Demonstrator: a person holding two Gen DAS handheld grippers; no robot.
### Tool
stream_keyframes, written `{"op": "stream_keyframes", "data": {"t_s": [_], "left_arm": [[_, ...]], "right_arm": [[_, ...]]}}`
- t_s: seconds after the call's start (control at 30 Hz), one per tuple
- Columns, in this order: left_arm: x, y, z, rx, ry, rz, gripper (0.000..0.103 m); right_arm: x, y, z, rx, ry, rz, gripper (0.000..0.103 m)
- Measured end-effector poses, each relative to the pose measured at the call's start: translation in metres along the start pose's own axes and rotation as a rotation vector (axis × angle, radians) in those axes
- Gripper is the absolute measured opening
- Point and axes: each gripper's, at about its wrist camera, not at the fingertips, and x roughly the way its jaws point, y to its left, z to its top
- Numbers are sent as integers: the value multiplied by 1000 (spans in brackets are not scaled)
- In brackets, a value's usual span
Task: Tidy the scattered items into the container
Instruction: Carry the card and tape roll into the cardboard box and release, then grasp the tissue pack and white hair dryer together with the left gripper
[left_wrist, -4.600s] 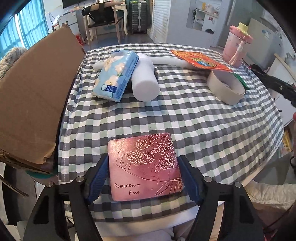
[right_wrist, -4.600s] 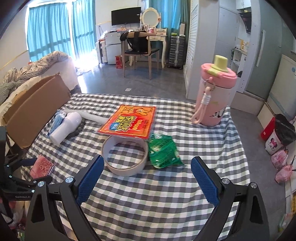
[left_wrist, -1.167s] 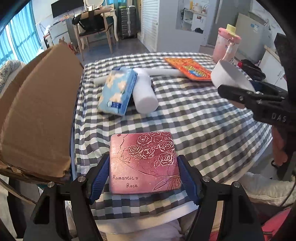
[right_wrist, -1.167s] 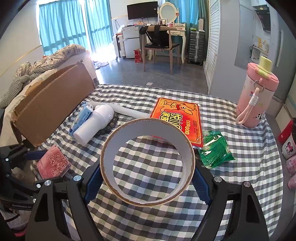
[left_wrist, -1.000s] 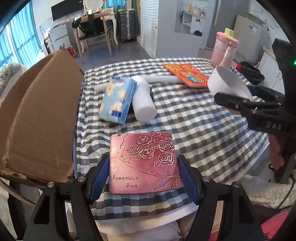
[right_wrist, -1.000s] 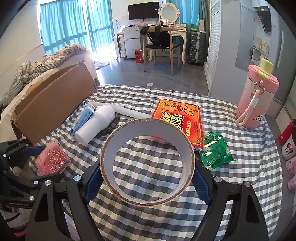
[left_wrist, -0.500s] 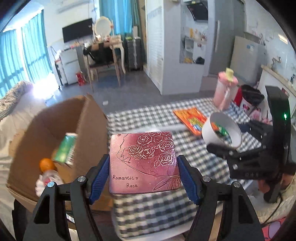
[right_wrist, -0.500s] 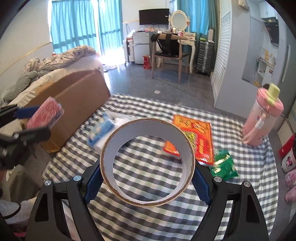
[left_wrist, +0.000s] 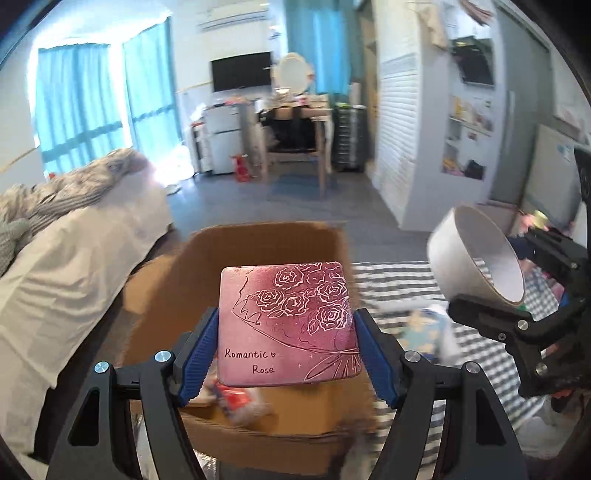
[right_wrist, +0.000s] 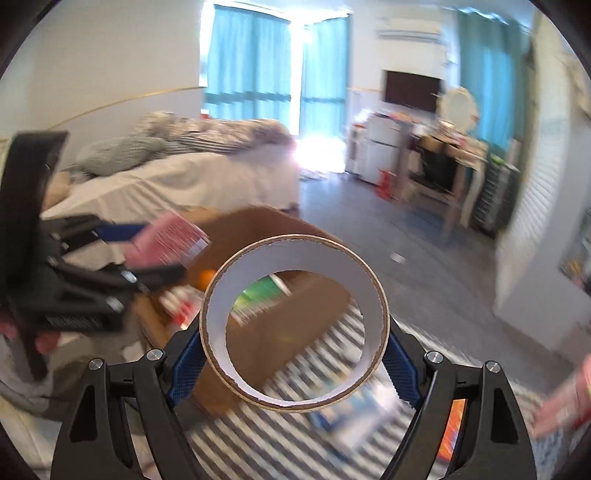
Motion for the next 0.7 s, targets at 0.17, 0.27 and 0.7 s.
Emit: {"op": "stream_keyframes", "data": {"t_s": [0.17,0.27,0.7], "left_arm": [[23,37,-12,-53,67,69,73],[47,51,-22,-72,126,93,73],[76,70,-37,-92,171,160,91]], "right_arm": [[54,45,27,-78,26,93,83],[84,63,25,-111,70,109,83],[129,52,14,-88,123,81,88]]}}
